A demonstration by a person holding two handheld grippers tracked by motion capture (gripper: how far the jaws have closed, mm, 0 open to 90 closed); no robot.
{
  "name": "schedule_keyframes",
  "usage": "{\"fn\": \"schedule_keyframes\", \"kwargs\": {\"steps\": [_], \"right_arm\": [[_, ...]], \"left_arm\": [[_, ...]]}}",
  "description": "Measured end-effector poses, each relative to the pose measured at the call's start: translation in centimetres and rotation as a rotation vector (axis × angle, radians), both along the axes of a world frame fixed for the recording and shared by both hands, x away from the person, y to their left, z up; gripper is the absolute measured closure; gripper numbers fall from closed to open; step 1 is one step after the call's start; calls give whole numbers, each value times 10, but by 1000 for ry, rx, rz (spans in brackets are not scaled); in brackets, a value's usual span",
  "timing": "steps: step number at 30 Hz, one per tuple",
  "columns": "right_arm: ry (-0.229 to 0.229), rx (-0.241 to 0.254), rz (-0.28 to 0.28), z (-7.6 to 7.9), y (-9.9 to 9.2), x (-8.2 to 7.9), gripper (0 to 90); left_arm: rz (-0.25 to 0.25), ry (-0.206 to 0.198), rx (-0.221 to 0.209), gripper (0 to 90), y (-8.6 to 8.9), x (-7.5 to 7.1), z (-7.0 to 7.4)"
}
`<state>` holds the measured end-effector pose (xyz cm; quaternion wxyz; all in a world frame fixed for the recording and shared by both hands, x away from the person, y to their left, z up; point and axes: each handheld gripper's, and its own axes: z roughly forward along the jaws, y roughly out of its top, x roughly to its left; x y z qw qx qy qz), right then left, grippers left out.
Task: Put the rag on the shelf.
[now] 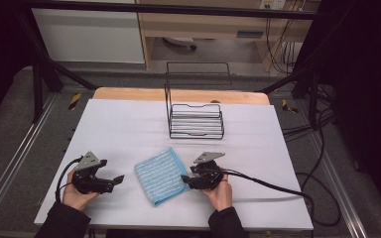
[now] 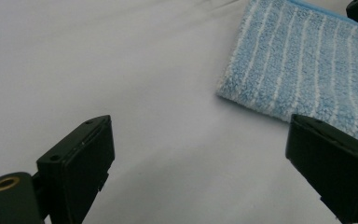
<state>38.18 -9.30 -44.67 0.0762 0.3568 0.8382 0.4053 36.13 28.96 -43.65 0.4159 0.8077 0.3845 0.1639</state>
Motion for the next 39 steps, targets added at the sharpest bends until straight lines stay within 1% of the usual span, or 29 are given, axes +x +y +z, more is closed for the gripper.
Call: {"fn": "schedule_keyframes", "kwargs": {"steps": [1, 5, 7, 9, 10, 12, 14, 16, 20, 22, 23, 26, 29, 34, 39], "right_arm": [[5, 6, 1, 0, 0, 0, 485], [-5, 27, 7, 1, 1, -1, 488], [15, 30, 11, -2, 3, 0, 485], [21, 26, 10, -4, 4, 1, 485], [26, 29, 16, -8, 4, 1, 507], [41, 39, 22, -8, 5, 1, 560], [60, 45, 14, -9, 5, 1, 589], [67, 50, 17, -9, 5, 1, 616], [103, 65, 16, -9, 5, 1, 681], [112, 69, 21, -8, 4, 1, 728], [109, 70, 22, -8, 4, 1, 744], [113, 78, 6, -5, 4, -2, 771], [113, 79, -4, -3, 3, -5, 777], [113, 65, -59, 1, 1, -22, 779], [108, 64, -119, 3, 1, -37, 777]], "left_arm": [[0, -1, 0, 78, 0, 0, 0], [0, 1, 0, 79, 0, 0, 0], [0, 1, 1, 79, 0, 0, 0], [-1, 0, 1, 79, 0, 0, 0], [0, -1, 1, 79, 0, 0, 0], [1, 0, 1, 79, 0, 0, 0], [1, 2, 1, 79, 0, 0, 0], [-2, 0, 2, 79, 0, 0, 0], [-2, 3, 3, 79, 0, 0, 0], [-3, 2, 3, 79, 0, 0, 0], [-3, 2, 3, 80, 0, 0, 0], [-1, 2, 0, 80, 0, 0, 0], [-2, 3, 1, 80, 0, 0, 0], [-3, 2, 0, 80, -1, 0, 0], [-4, 3, -3, 80, -1, 0, 0]]}}
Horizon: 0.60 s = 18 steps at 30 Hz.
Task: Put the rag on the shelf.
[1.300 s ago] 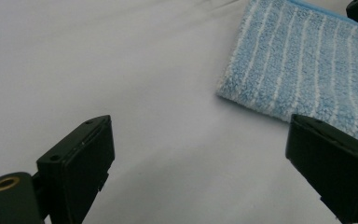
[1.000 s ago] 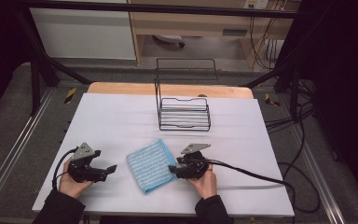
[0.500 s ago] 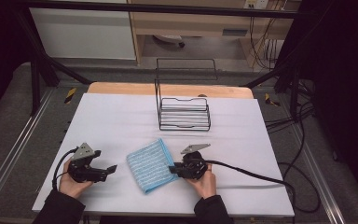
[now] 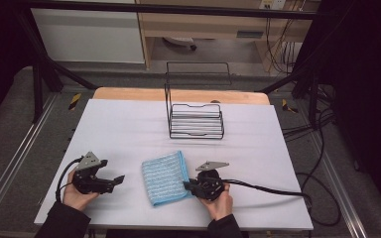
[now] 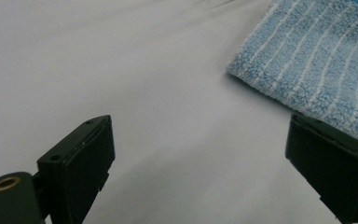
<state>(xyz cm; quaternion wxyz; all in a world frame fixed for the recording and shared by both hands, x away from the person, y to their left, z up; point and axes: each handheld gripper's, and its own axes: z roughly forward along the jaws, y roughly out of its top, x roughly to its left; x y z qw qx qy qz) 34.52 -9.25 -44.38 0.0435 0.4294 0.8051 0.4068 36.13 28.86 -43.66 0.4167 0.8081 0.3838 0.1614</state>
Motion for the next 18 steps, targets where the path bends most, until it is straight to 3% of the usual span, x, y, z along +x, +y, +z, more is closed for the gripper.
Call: {"fn": "schedule_keyframes", "kwargs": {"steps": [11, 18], "right_arm": [[-12, -1, -96, 3, -7, -31, 775], [-20, 30, -150, -6, -16, -49, 769]], "left_arm": [[-4, -2, 2, 80, -1, 0, 0], [-7, 0, 2, 80, -3, -1, 0]]}}
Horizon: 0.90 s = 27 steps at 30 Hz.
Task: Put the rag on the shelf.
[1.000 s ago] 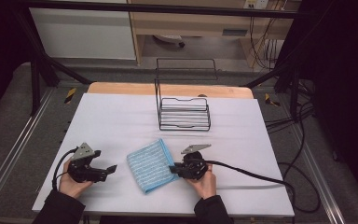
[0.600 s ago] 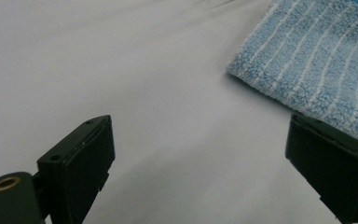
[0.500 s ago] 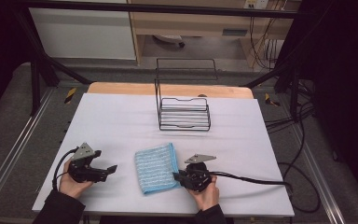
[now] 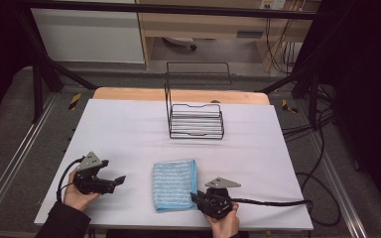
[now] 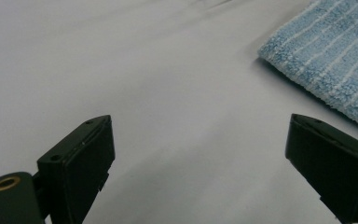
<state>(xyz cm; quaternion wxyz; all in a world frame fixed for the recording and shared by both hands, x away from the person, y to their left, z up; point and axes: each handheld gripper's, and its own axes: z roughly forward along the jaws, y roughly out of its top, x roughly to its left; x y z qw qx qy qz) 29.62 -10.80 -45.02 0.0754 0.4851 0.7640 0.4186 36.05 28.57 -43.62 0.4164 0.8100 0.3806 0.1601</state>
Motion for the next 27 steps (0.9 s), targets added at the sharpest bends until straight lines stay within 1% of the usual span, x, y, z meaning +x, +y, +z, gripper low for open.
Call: {"fn": "schedule_keyframes", "kwargs": {"steps": [2, 5, 8, 10, 11, 12, 15, 16, 17, 18, 20, 21, 22, 25, 26, 27], "right_arm": [[0, 9, -9, 0, 0, -3, 768], [-14, -1, -9, 0, 0, -4, 762], [-27, -7, 14, -1, -2, -1, 721], [-54, -17, 33, -1, -3, 2, 654], [-54, -17, 33, -1, -3, 2, 654], [-79, -23, 51, 0, -6, 5, 584], [-121, -8, 67, 5, -10, 12, 485], [-121, -8, 67, 5, -10, 12, 485], [-136, -3, 74, 6, -11, 15, 465], [-165, 3, 84, 11, -14, 22, 393], [-193, 10, 101, 14, -15, 28, 343], [-193, 10, 101, 14, -15, 28, 343], [-207, 19, 109, 18, -17, 35, 282], [-211, 29, 121, 20, -19, 44, 200], [-211, 29, 121, 20, -19, 44, 200], [-216, 24, 126, 21, -19, 48, 181]], "left_arm": [[0, 0, 1, 80, 0, 0, 0], [-1, -1, 0, 80, -1, 0, 0], [-2, 0, 2, 79, -1, -1, 1], [-3, -1, 0, 80, -1, -1, 1], [-2, 0, -1, 80, -2, -1, 1], [-1, 0, 0, 80, -2, -1, 1], [-1, 1, 0, 80, -3, -1, 1], [0, 1, 0, 80, -3, -1, 1], [1, 1, 0, 79, -4, -1, 1], [0, -1, 0, 79, -4, -1, 2], [2, -1, -2, 79, -6, -1, 2], [3, 0, -2, 79, -6, -1, 3], [2, 0, -3, 79, -7, -1, 3], [4, 2, -7, 79, -10, -1, 4], [4, 2, -4, 79, -12, -1, 4], [3, 2, -1, 78, -13, -1, 4]]}}
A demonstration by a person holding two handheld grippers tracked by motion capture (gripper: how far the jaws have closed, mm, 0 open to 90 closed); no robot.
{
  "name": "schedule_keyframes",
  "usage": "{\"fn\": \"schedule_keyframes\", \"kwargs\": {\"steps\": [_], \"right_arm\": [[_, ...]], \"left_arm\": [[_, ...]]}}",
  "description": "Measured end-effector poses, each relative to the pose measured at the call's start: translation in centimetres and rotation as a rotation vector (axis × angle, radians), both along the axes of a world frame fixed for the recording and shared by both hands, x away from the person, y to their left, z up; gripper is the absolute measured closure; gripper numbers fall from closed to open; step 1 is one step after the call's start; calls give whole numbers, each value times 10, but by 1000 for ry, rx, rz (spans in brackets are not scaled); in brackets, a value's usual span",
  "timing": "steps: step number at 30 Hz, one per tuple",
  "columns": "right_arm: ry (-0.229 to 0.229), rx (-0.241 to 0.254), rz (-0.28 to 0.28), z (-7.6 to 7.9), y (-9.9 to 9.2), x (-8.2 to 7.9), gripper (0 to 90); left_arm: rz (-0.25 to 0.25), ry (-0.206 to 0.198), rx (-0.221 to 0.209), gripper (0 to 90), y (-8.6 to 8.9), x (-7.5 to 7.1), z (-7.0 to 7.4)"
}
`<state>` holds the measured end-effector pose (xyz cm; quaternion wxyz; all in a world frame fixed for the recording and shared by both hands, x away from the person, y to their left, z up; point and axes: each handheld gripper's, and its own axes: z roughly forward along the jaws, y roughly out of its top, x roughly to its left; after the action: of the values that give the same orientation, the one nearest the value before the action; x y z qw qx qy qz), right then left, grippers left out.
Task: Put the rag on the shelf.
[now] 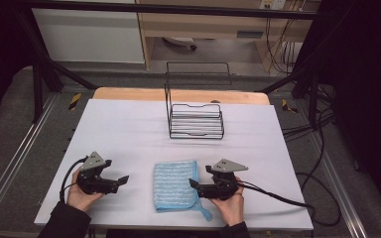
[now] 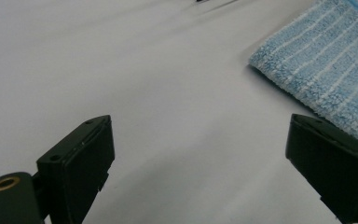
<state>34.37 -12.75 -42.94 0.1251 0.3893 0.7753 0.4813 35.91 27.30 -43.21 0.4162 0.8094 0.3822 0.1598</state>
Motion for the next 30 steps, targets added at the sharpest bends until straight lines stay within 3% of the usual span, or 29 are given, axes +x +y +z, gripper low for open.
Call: {"fn": "schedule_keyframes", "kwargs": {"steps": [7, 15, 24, 30], "right_arm": [[-7, -5, 1, 0, -5, 17, 83], [-8, 0, -7, 1, -9, 28, 54], [-15, -15, -3, 4, -12, 31, 47], [-19, -12, -1, 6, -13, 30, 48]], "left_arm": [[8, -2, -3, 75, -12, 3, 5], [27, -5, -12, 82, -33, 9, 16], [26, 27, -5, 120, -71, 26, 25], [38, 76, 4, 178, -96, 39, 20]]}}
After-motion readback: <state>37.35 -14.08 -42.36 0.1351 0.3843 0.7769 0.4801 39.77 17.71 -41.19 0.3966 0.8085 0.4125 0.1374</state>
